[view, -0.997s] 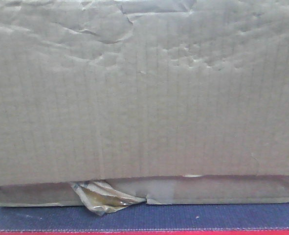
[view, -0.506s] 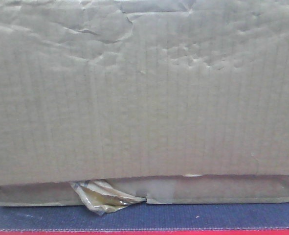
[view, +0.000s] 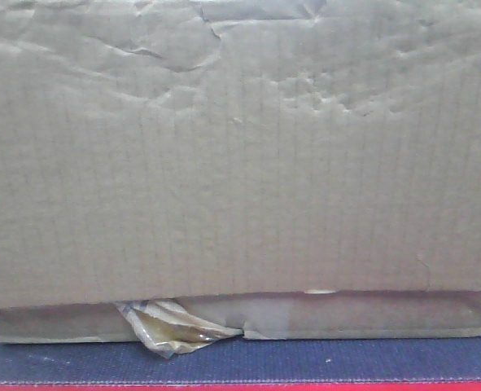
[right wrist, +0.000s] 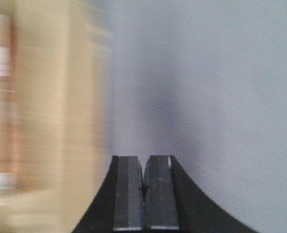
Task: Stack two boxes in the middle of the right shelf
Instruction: 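Close both grippers on opposite walls of the stacked boxes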
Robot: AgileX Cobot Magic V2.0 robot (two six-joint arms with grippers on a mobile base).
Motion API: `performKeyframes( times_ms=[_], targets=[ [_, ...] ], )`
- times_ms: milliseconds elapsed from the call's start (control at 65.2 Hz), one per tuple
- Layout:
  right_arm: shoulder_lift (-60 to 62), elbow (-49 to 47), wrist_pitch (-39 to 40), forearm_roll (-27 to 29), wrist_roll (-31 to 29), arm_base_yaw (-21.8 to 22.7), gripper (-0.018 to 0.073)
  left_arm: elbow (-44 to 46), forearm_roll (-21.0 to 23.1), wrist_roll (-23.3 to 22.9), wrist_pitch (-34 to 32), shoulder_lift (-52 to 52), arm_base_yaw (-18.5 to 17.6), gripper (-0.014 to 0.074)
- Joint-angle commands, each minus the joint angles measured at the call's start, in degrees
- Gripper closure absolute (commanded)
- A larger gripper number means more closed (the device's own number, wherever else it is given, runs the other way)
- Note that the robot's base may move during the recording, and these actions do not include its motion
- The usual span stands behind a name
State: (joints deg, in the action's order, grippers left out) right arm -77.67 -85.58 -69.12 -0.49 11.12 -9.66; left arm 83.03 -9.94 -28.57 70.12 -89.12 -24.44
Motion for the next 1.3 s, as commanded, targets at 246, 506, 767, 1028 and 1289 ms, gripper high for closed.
performKeyframes(
  times_ms=[246,506,767,1028,1289],
  targets=[
    [-6.4,-7.4,-0.8,1.1,0.6,-2.4,0.0303,0.4,0.4,0.1,-0.2,0.7,0.2,0.0237],
    [-8.3,-6.5,-0.8,2.3,0.9,-3.7,0.0241,0.4,0.4,0.1,-0.2,0.7,0.2,0.0237],
    [-8.6,-0.1,-0.8,2.6,2.5,-6.2,0.0241,0.4,0.3,0.1,-0.2,0.7,0.2,0.0237],
    [-8.6,1.9,-0.8,-0.4,6.4,-8.4,0.0241,0.4,0.3,0.1,-0.2,0.7,0.2,0.0237],
    [-8.6,4.1,-0.8,0.1,7.3,-8.6,0.0241,0.4,0.3,0.1,-0.2,0.7,0.2,0.0237]
  ],
)
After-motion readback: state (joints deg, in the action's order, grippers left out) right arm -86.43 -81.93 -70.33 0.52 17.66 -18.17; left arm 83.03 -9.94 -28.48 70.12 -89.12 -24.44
